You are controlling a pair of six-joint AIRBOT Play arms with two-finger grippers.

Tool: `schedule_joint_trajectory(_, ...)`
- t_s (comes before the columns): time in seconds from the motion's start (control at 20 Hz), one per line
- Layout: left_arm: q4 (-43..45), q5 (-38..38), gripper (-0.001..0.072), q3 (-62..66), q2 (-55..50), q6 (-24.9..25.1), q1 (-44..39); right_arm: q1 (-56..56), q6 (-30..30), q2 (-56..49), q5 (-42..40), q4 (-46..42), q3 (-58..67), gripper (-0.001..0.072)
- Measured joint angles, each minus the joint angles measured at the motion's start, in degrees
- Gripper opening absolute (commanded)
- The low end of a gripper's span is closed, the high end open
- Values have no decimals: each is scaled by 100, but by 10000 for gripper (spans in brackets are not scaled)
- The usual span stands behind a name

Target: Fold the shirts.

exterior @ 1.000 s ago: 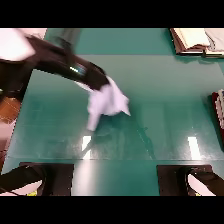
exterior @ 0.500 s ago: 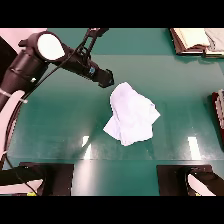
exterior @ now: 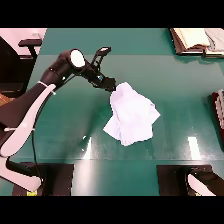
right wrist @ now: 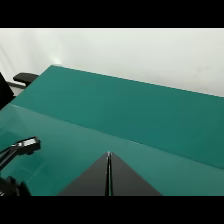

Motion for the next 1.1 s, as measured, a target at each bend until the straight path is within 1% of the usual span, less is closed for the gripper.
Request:
schedule_joint_trajectory(0.2,-286,809,528,9,-498,-52,85,0,0,-13,225,-2,0,12)
schedule_joint_trajectory(0.4,-485,1399,528,20,-881,-44,107,0,0,-92,413,0,0,12)
schedule_joint_trajectory(0.6,-992,1628,527,20,-1117,337,107,17,2,-302,684,20,0,12)
schedule_joint_trajectory(0.65,-1108,1652,448,17,-1145,439,96,46,2,-369,743,31,0,13)
schedule_joint_trajectory(0.7,-1248,1683,352,20,-1167,575,76,81,2,-442,782,37,0,12)
schedule_joint_trajectory(0.8,-1443,1709,356,20,-1200,857,22,160,4,-584,833,42,0,13)
schedule_joint_trajectory(0.85,-1510,1722,295,20,-1204,992,-4,190,7,-643,870,44,0,12)
schedule_joint_trajectory(0.9,-1576,1709,33,22,-1209,1084,-4,205,24,-697,894,50,0,12)
schedule_joint_trajectory(1.0,-1613,1569,22,92,-1217,1220,131,181,136,-774,1016,46,-26,13)
schedule_joint_trajectory(1.1,-1670,1198,22,267,-1211,1270,385,39,256,-758,1139,44,-208,13)
